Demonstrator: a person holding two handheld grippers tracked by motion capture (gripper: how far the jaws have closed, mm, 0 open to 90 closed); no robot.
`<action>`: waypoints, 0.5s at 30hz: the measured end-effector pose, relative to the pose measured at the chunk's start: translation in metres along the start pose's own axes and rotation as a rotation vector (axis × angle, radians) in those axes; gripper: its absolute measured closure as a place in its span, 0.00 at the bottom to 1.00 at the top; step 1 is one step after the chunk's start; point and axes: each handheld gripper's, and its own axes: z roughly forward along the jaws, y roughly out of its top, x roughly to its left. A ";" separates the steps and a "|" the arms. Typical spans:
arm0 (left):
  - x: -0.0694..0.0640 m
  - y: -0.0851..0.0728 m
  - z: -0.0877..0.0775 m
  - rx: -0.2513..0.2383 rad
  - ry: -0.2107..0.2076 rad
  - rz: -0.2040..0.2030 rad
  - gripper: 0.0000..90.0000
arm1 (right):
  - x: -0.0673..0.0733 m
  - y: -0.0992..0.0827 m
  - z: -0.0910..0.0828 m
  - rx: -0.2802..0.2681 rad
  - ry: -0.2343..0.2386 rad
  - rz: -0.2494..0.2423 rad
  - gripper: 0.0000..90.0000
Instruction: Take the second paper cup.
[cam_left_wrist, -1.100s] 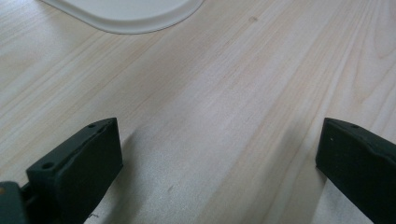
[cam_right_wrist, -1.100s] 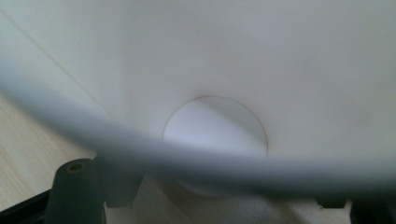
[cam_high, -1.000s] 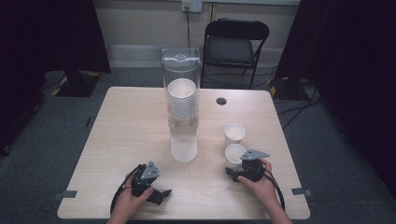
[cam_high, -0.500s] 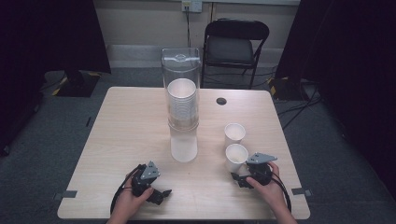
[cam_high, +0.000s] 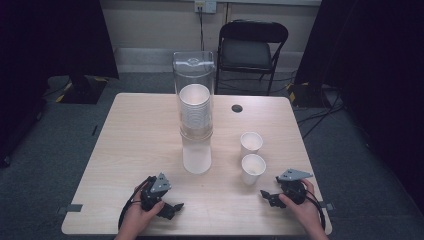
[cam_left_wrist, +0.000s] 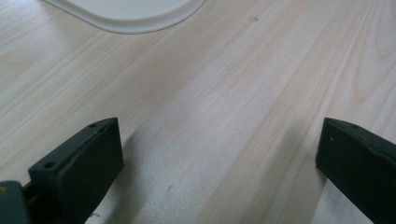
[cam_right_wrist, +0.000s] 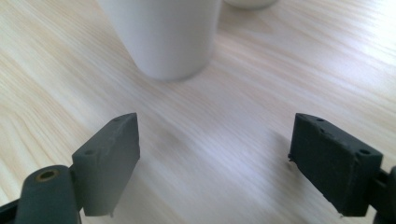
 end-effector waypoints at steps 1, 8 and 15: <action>0.000 0.000 0.000 0.001 0.000 -0.001 0.00 | -0.001 -0.002 -0.001 0.011 -0.004 0.003 0.17; 0.000 0.000 0.000 0.003 0.000 0.002 0.00 | -0.006 -0.012 -0.005 -0.028 -0.017 -0.013 0.15; 0.000 0.000 0.000 0.002 0.001 0.003 0.00 | -0.006 -0.014 -0.007 -0.024 -0.006 -0.022 0.15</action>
